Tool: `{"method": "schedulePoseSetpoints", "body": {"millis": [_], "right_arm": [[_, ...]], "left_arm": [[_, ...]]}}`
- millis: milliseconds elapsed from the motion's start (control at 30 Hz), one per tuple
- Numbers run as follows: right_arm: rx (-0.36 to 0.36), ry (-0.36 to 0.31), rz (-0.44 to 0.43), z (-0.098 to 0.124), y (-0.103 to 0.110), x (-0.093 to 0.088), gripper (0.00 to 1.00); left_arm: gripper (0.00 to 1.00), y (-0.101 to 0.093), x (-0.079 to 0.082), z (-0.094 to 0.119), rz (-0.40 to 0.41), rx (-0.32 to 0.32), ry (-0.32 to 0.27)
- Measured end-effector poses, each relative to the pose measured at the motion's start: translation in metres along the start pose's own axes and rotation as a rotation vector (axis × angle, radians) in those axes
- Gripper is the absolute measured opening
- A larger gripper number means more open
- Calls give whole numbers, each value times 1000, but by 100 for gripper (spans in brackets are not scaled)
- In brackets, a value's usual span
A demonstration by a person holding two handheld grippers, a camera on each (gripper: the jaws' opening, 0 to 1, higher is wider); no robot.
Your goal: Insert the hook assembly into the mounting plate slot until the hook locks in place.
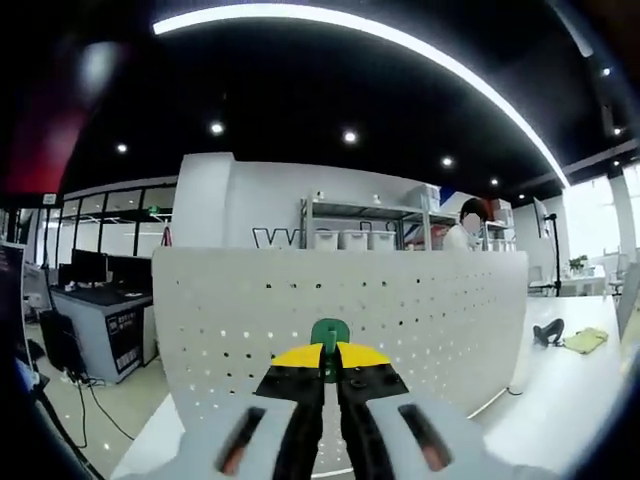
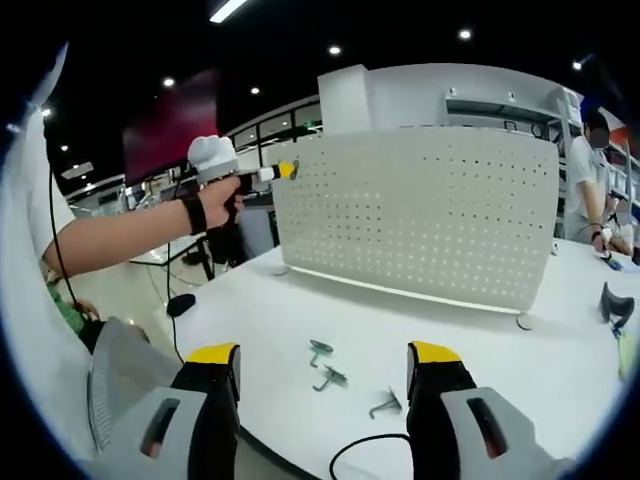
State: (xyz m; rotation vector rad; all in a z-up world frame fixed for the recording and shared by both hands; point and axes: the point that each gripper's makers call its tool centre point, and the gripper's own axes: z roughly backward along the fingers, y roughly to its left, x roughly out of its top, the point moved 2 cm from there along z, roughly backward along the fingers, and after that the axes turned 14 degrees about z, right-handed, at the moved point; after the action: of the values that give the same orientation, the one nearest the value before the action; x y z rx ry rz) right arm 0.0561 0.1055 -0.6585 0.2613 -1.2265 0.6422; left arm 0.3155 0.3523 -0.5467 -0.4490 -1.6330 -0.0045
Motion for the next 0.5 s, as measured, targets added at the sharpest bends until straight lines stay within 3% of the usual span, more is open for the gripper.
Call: {"method": "schedulePoseSetpoints", "body": {"millis": [500], "right_arm": [[-27, 12, -5, 7, -4, -3, 69]], "left_arm": [[3, 3, 13, -20, 11, 34, -46]]}}
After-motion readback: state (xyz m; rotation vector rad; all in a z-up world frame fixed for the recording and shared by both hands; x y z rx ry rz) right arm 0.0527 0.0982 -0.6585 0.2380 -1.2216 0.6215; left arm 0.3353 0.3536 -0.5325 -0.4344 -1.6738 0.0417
